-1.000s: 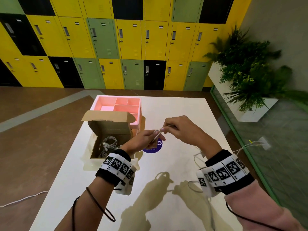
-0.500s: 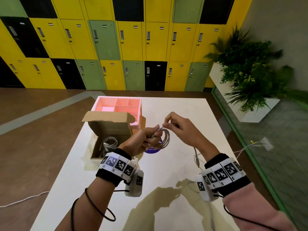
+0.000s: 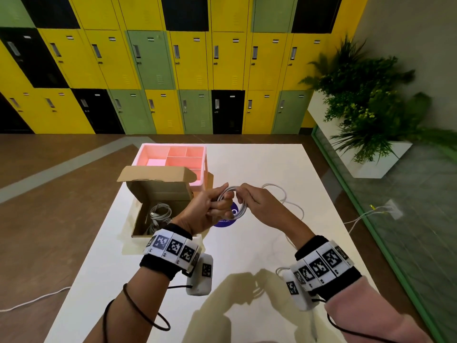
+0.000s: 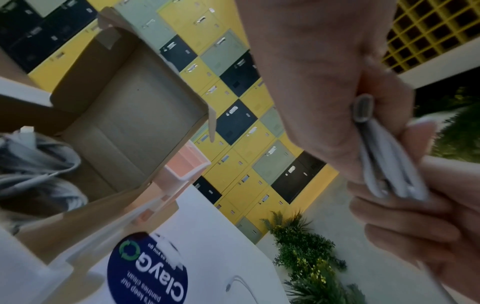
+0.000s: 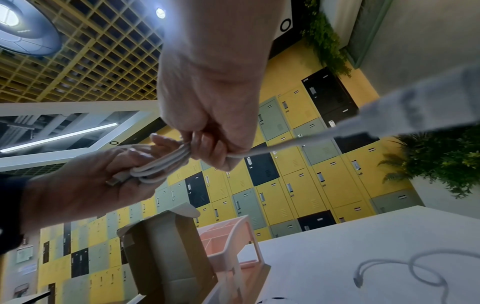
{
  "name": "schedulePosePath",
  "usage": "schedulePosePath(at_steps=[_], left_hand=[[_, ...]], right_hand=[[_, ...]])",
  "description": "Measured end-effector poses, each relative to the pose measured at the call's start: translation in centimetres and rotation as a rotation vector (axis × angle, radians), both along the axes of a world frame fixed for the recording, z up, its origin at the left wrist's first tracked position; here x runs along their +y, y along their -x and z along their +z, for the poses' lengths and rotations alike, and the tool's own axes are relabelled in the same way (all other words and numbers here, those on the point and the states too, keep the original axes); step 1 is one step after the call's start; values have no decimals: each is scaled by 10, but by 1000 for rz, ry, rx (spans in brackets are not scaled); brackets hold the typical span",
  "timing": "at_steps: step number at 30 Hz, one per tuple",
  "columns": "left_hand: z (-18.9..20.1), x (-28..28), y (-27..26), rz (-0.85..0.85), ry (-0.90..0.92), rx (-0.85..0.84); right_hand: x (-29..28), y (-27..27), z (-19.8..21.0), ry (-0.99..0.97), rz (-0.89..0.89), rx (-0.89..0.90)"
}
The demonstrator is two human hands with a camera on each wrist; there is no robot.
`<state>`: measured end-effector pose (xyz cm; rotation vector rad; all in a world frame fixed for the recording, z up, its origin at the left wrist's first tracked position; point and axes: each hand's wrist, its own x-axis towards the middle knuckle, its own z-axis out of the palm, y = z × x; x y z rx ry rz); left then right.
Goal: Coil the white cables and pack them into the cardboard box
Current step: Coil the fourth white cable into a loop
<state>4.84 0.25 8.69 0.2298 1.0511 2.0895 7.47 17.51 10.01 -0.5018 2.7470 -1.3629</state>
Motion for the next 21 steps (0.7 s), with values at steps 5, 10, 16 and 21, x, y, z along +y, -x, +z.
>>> schedulePosePath(at_steps=[5, 10, 16, 21], left_hand=[[4, 11, -3, 254, 182, 150], [-3, 18, -9, 382, 347, 353], [-15, 23, -14, 408, 305, 371], [-16, 22, -9, 478, 387, 441]], right_hand=[[-4, 6, -7, -40, -149, 93], [-7, 8, -8, -51, -230, 100], [-9, 10, -10, -69, -292, 111], [-11, 5, -7, 20, -266, 42]])
